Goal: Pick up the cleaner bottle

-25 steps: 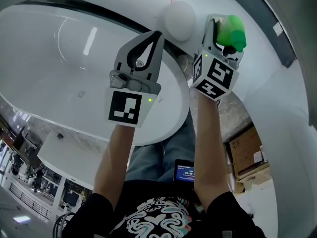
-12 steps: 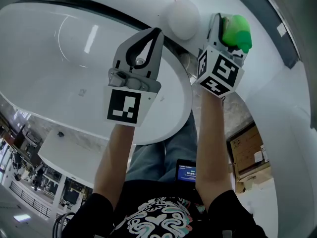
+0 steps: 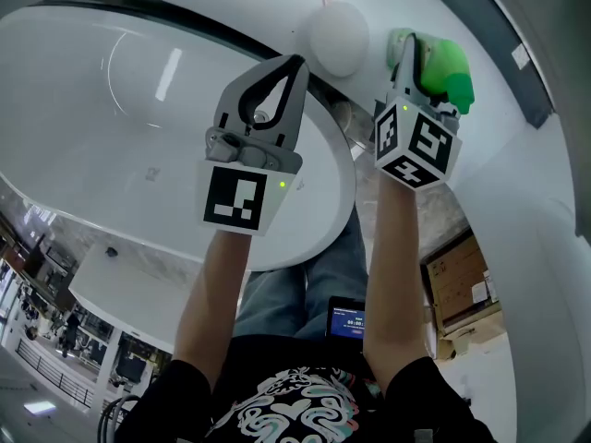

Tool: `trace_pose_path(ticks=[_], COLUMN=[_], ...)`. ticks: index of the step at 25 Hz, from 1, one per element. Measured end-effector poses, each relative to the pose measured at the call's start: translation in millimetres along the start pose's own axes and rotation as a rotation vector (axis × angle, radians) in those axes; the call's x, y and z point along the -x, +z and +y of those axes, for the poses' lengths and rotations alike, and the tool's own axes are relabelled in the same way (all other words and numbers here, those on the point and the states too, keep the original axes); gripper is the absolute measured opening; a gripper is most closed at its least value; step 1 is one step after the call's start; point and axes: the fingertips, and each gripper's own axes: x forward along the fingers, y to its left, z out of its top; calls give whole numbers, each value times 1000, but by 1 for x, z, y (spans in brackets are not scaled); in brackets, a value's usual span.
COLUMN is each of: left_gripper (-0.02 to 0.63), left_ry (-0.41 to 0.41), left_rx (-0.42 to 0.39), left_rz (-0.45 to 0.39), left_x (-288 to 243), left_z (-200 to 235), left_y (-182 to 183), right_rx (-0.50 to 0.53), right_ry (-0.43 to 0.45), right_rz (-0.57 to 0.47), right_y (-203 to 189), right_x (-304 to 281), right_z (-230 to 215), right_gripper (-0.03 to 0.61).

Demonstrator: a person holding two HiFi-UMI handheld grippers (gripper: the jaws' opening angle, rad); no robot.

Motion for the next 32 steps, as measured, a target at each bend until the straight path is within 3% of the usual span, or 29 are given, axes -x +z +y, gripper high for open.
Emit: trace_pose_path(ticks=[15, 32], left_gripper=[18, 18], left_ry=[12, -11], left_rx=[7, -16], left_rz=[5, -34], left_x=[8, 20], left_z=[-2, -19], left_y=[0, 24], right_rx=[-44, -71], right_ry=[40, 68], right_rz=[-24, -129], right_y=[10, 62], right_x=[28, 61], right_z=[-9, -13], right_gripper=[196, 193])
